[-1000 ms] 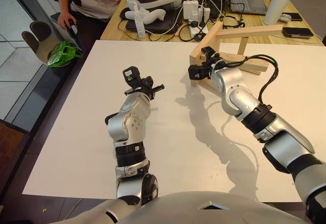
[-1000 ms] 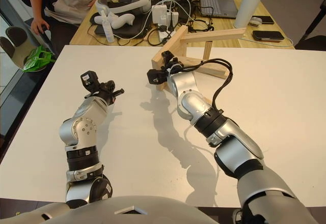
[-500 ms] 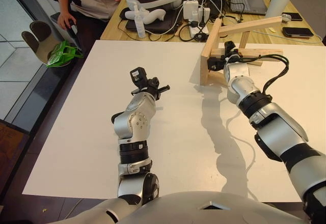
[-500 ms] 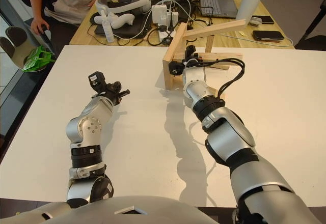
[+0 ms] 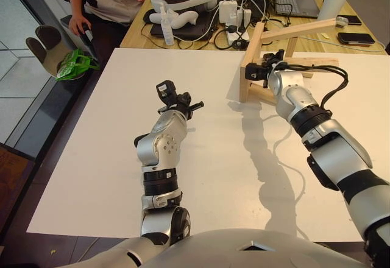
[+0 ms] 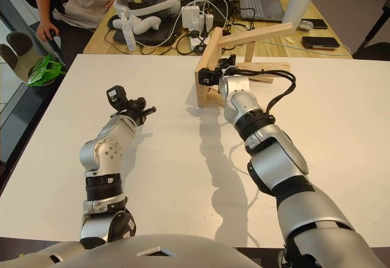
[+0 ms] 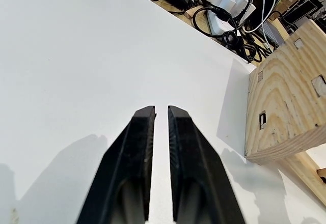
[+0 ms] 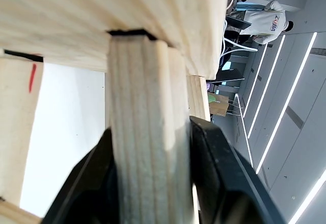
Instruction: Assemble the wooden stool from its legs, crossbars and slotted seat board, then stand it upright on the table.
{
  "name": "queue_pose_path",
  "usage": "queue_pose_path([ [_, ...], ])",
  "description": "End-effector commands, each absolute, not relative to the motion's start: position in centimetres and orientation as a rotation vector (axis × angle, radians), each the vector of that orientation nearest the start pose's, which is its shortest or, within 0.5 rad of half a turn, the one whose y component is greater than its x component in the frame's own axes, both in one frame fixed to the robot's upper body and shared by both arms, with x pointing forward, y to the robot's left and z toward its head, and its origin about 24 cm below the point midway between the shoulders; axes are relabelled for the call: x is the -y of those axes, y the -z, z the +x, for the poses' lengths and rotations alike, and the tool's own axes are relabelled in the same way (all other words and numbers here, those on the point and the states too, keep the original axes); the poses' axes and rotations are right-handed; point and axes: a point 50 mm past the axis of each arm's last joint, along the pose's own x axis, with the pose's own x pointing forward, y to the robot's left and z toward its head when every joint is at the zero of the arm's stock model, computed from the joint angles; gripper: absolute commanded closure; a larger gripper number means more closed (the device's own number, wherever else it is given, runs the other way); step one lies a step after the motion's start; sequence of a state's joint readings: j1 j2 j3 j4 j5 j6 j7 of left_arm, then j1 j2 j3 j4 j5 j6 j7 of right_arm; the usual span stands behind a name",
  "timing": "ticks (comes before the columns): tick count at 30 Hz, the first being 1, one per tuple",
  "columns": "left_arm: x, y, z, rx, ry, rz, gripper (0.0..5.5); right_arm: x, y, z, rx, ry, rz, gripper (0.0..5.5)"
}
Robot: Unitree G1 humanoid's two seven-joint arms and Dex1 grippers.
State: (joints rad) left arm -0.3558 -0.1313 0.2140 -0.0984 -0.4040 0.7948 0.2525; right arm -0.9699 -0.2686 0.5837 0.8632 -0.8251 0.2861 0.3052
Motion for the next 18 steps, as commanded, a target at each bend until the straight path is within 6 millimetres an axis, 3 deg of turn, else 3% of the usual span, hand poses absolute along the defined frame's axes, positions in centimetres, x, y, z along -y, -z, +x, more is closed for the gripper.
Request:
queue_pose_path([
  [1,-11.3,-7.8,29.8,-0.426,-0.028,-0.51,5.05,10.7,-9.5,39.0,-0.278,-0.457,-1.461,3.99],
  [6,-11.4,-7.7,29.8,-0.429,-0.027,-0.507,5.05,9.7,-10.1,38.6,-0.191,-0.494,-1.423,3.99],
  [13,-11.4,-7.7,29.9,-0.431,-0.024,-0.5,5.05,5.9,-11.2,37.0,0.06,-0.636,-1.315,3.99],
  [18,-11.5,-7.7,29.9,-0.432,-0.021,-0.492,5.05,5.6,-10.9,35.3,0.144,-0.765,-1.218,4.0],
])
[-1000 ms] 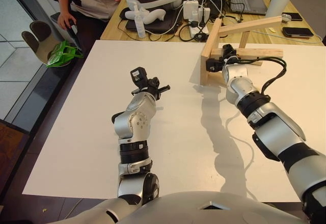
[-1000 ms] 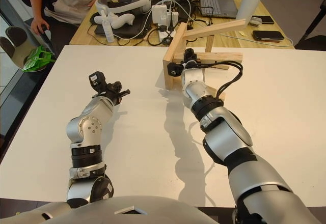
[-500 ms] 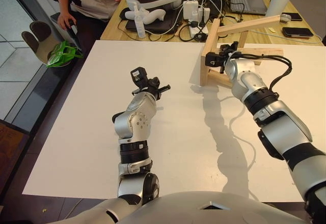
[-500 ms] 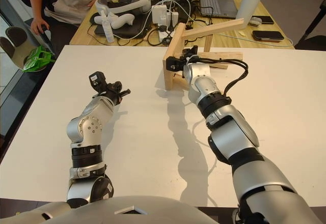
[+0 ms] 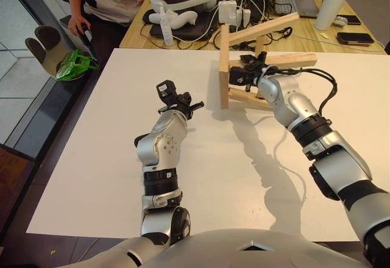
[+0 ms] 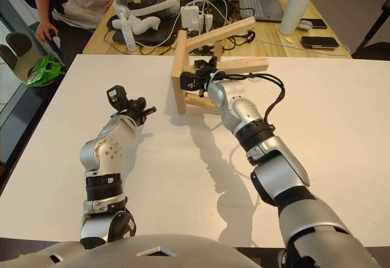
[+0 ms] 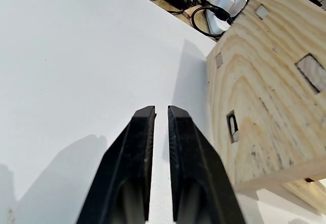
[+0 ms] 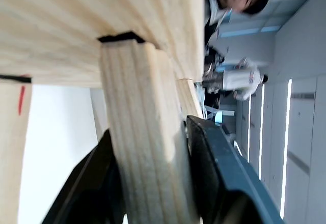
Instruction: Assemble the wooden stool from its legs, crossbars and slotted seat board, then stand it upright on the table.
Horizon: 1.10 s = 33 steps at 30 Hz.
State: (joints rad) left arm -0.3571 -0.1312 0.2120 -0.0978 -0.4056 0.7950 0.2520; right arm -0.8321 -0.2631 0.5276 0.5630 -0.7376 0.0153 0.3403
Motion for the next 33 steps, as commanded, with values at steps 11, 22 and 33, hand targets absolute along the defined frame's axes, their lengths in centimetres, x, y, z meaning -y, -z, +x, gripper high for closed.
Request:
queue_pose_path([
  [11,-11.7,-7.6,29.8,-0.434,-0.024,-0.49,5.05,6.7,-10.7,34.5,0.081,-0.767,-0.996,4.0],
  [22,-11.9,-7.7,29.9,-0.423,-0.038,-0.492,5.05,6.1,-12.0,34.3,0.062,-0.732,-0.694,4.0],
  [33,-12.9,-9.3,29.6,-0.286,-0.066,-0.458,5.05,6.7,-12.4,34.5,-0.004,-0.647,-0.515,4.0],
])
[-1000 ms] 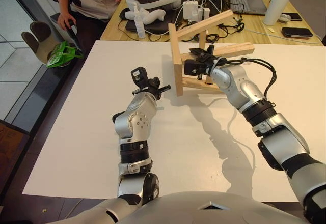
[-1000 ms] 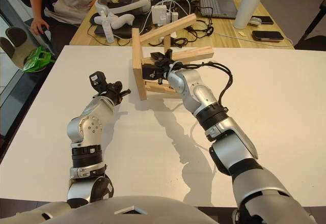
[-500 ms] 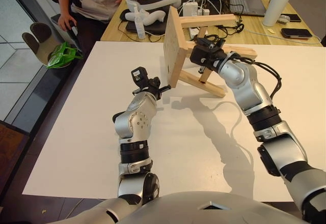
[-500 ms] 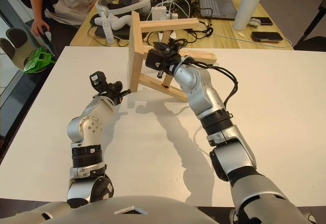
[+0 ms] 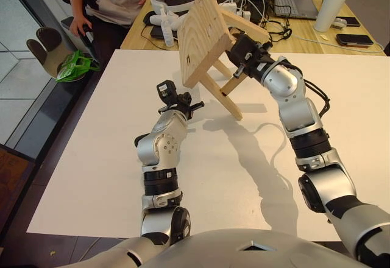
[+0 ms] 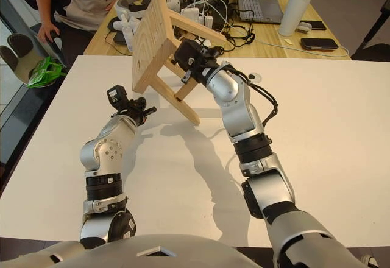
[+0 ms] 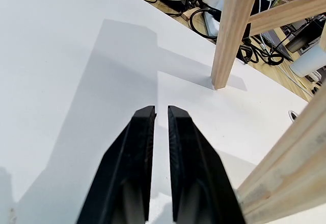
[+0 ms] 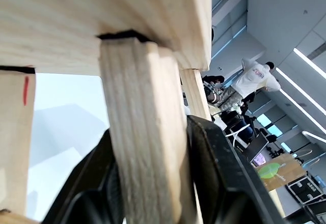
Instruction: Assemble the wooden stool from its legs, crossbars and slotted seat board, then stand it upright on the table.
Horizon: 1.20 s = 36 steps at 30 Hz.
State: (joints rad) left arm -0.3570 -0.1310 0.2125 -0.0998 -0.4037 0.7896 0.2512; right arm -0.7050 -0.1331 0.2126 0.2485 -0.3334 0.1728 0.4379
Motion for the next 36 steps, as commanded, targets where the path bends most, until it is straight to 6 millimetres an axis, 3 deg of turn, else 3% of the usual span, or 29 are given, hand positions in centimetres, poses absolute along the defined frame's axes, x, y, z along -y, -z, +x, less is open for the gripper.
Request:
queue_pose_path([
  [1,-13.2,-10.1,29.4,-0.225,-0.057,-0.409,5.05,6.9,-12.4,34.4,-0.016,-0.634,-0.489,4.0],
  [4,-13.5,-11.5,28.3,-0.108,0.005,-0.267,5.05,7.8,-12.2,34.0,-0.056,-0.598,-0.414,4.07],
  [8,-13.9,-11.8,26.3,-0.055,0.064,-0.123,5.05,9.2,-11.9,33.1,-0.111,-0.551,-0.325,4.13],
  [16,-15.6,-11.2,22.2,-0.095,0.021,-0.058,5.05,12.5,-11.7,29.9,-0.241,-0.376,-0.104,4.5],
  [17,-15.4,-11.1,22.1,-0.096,0.022,-0.056,5.05,12.8,-11.5,29.2,-0.249,-0.371,-0.111,4.12],
  [22,-14.1,-11.7,22.0,-0.056,0.042,-0.031,5.05,12.7,-11.2,26.1,-0.227,-0.451,-0.156,3.24],
  [26,-13.7,-11.9,21.7,-0.012,0.025,0.002,5.05,13.1,-12.3,23.6,-0.134,-0.421,-0.13,2.52],
  [29,-13.6,-11.5,21.3,-0.011,0.013,0.004,5.05,13.7,-13.3,22.9,-0.014,-0.283,-0.149,2.52],
  [33,-13.9,-11.2,20.7,-0.009,-0.016,-0.062,5.05,14.1,-12.0,21.3,-0.066,-0.287,0.123,2.52],
  [36,-14.0,-11.1,20.5,-0.016,-0.016,-0.052,5.05,14.0,-11.9,20.9,-0.052,-0.27,0.153,2.52],
])
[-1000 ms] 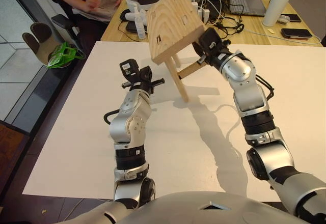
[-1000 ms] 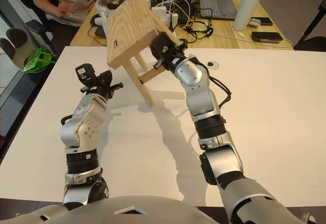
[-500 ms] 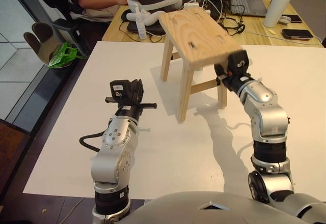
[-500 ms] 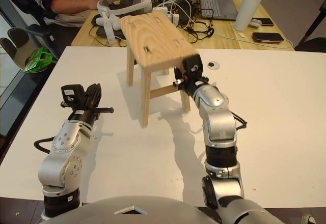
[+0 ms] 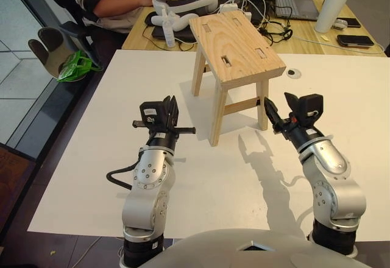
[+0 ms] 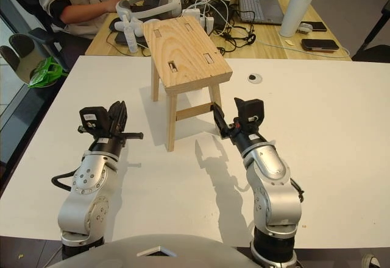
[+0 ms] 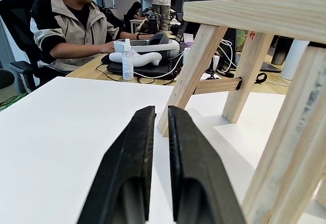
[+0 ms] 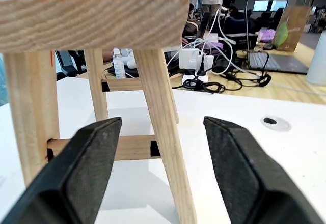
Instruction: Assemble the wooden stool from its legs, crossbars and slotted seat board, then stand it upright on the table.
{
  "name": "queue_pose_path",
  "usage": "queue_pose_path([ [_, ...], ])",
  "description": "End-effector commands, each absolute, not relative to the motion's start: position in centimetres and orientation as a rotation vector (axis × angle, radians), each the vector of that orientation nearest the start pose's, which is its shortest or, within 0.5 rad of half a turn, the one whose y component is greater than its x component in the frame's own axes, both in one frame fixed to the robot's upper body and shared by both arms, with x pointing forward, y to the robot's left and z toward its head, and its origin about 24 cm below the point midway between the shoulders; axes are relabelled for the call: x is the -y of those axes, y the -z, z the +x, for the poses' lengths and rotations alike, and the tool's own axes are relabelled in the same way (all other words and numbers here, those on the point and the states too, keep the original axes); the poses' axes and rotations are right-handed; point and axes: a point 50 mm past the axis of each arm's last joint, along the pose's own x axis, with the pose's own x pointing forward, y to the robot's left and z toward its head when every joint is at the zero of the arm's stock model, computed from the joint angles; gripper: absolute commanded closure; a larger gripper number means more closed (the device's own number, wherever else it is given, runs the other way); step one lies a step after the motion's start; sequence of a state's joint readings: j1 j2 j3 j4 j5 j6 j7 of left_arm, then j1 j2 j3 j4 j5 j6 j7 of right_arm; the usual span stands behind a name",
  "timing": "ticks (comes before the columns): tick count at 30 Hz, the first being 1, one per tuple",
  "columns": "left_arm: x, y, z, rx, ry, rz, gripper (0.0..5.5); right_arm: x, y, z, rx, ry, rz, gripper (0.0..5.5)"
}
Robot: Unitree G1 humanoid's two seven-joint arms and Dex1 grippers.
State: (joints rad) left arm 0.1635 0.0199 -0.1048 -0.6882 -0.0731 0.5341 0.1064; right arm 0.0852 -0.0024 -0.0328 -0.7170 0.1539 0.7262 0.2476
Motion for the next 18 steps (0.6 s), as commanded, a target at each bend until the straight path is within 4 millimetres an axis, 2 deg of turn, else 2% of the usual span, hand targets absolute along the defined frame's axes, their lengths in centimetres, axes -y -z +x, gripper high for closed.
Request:
queue_pose_path([
  [1,-14.0,-11.1,20.4,-0.021,-0.016,-0.053,5.05,13.9,-11.9,20.8,-0.05,-0.272,0.157,2.52],
  [4,-14.0,-11.2,20.3,-0.01,-0.007,-0.051,5.05,13.7,-11.8,20.8,-0.036,-0.27,0.171,2.52],
  [7,-13.8,-10.8,21.3,-0.006,0.016,-0.115,5.05,13.5,-11.4,21.5,-0.019,-0.259,0.174,2.52],
  [13,-13.9,-9.5,24.0,0.017,-0.01,-0.145,5.05,14.3,-10.4,24.9,0.007,-0.255,0.194,2.52],
  [18,-14.3,-8.5,25.5,0.032,-0.046,-0.151,5.05,14.2,-11.5,26.7,0.099,-0.272,0.172,2.52],
])
